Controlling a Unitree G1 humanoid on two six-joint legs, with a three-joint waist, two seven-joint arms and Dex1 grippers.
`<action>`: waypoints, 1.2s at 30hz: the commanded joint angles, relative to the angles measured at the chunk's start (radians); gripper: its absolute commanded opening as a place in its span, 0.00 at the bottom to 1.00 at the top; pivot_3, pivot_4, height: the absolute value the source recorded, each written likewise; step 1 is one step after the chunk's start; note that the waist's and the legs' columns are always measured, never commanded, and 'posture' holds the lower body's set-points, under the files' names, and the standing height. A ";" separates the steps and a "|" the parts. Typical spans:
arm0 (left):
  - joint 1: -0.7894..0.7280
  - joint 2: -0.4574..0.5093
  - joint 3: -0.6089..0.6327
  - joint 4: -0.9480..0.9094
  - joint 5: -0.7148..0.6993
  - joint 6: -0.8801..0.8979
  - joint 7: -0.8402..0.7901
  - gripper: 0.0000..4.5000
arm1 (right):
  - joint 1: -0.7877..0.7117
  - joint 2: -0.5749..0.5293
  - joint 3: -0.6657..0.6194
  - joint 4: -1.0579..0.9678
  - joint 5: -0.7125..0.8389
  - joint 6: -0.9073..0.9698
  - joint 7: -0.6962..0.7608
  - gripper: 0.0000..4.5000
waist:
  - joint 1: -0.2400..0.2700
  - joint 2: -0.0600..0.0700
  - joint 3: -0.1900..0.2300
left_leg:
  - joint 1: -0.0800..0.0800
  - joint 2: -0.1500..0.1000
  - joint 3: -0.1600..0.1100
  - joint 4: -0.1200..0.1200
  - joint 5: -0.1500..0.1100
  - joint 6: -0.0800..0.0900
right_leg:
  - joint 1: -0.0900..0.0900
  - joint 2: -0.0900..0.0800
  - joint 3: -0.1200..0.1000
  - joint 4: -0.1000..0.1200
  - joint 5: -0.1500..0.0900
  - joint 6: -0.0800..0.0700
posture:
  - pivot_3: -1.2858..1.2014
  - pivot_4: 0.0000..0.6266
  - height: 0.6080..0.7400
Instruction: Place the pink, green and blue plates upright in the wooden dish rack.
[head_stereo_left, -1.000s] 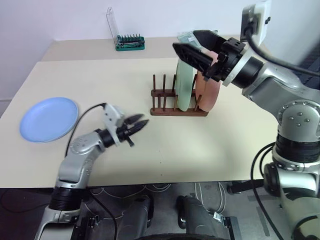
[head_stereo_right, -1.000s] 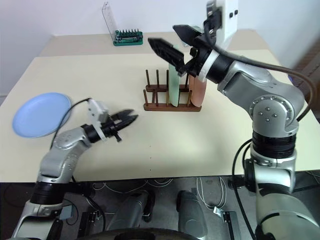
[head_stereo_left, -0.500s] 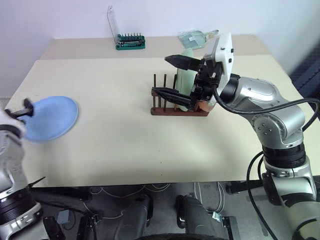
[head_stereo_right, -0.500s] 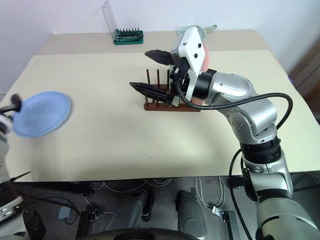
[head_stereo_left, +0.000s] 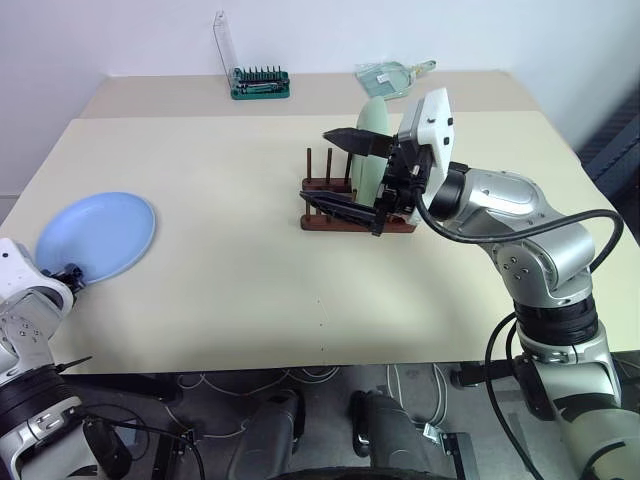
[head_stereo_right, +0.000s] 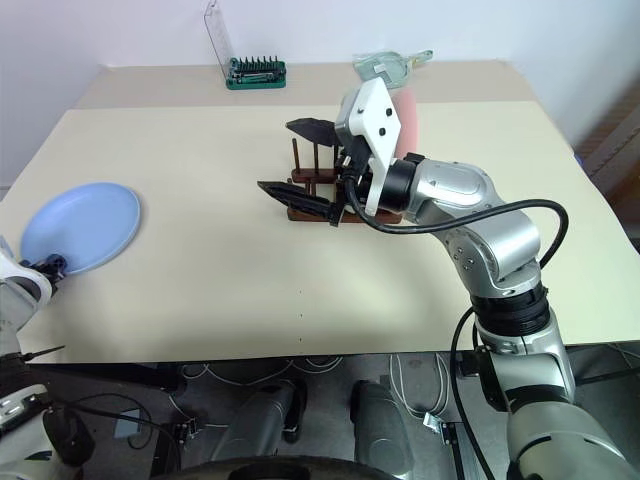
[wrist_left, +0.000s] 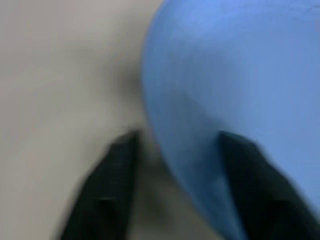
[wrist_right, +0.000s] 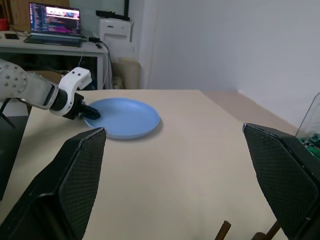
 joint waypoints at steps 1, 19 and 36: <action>-0.012 0.008 0.026 -0.011 -0.005 -0.021 0.016 0.14 | 0.001 0.008 -0.032 -0.045 0.003 0.006 -0.016 1.00 | 0.001 0.000 0.000 | 0.000 0.000 0.000 0.000 0.000 0.000 | 0.000 0.000 0.000 0.000 0.000 0.000 | 0.52 0.24 0.97; -0.334 -0.225 -0.435 -0.526 0.014 -0.352 0.022 0.01 | -0.099 0.003 0.222 0.120 -0.573 -0.417 -0.040 1.00 | -0.003 -0.009 0.001 | 0.000 0.000 0.002 0.000 0.001 -0.002 | 0.001 0.001 0.001 -0.001 0.002 0.002 | 0.52 0.24 0.97; -0.412 -0.322 -0.530 -0.723 -0.047 -0.094 0.100 0.01 | -0.123 0.113 0.308 0.316 -0.888 -0.694 -0.100 1.00 | -0.001 -0.009 0.002 | 0.000 0.003 0.001 0.000 0.005 -0.004 | 0.000 0.008 0.001 0.001 0.004 -0.001 | 0.52 0.24 0.97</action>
